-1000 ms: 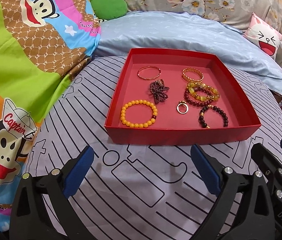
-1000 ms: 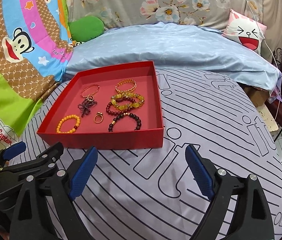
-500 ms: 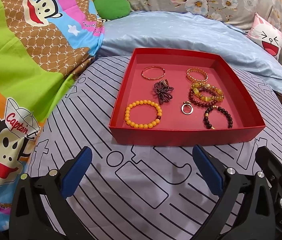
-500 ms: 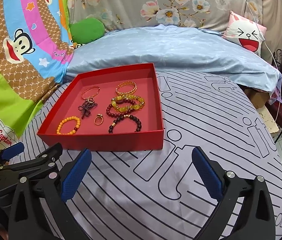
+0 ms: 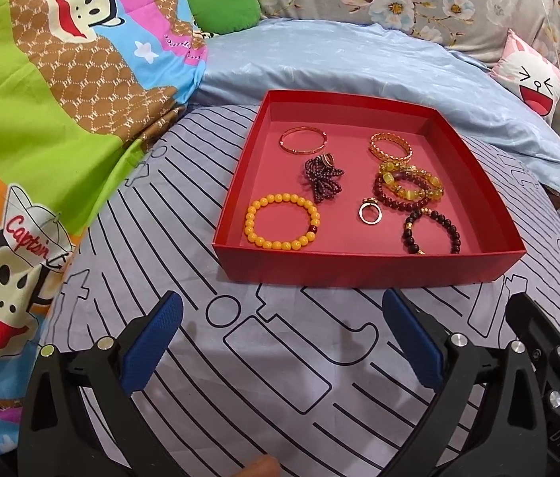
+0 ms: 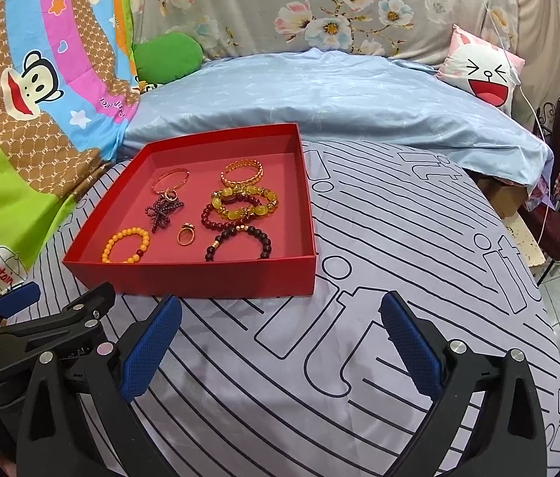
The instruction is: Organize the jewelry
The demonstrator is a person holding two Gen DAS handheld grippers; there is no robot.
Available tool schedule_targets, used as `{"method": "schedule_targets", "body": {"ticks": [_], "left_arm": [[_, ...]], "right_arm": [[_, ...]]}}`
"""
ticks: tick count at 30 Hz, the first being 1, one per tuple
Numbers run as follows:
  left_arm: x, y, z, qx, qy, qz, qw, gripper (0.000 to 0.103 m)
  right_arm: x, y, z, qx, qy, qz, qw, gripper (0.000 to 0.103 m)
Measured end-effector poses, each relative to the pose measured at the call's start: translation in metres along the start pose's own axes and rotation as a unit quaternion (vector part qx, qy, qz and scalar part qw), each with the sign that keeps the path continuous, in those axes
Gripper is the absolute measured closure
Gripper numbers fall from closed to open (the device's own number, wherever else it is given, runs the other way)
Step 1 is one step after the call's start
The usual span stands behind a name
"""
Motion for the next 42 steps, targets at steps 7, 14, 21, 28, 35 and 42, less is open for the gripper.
{"method": "schedule_targets", "body": {"ticks": [7,14,21,28,35,42], "left_arm": [[0.001,-0.0026,-0.0001,0.007,0.015,-0.014,0.9998,0.007],[-0.0001,-0.0022,0.0008,0.004,0.013,-0.011,0.9998,0.007],[-0.0013,-0.0016,0.0009,0.004,0.013,-0.011,0.9999,0.007],[-0.0014,-0.0017,0.0007,0.005,0.014,-0.011,0.9998,0.007],[-0.0013,-0.0015,0.0006,0.004,0.013,-0.01,0.9999,0.007],[-0.0011,-0.0015,-0.0002,0.006,0.014,-0.011,0.9998,0.007]], "right_arm": [[-0.0001,-0.0017,-0.0022,0.003,-0.001,-0.002,1.0,0.006],[0.0008,-0.0025,-0.0026,0.003,0.0,-0.002,1.0,0.006],[0.0013,-0.0023,-0.0023,0.001,0.001,-0.004,1.0,0.006],[0.0012,-0.0022,-0.0022,0.0,0.001,-0.004,1.0,0.006],[0.0005,-0.0014,-0.0013,0.001,0.001,-0.005,1.0,0.006],[-0.0005,-0.0005,-0.0012,0.002,0.0,-0.007,1.0,0.006]]}}
Point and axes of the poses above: each gripper's, at about its wrist camera, not at the fingertips, and y roughly against the way its jaws point, x to its left, z to its top, the point moved 10 cm from there along -y, roughly the way its jaws point, and after that the axes turned 13 degrees about z, right-handed, at the moved point
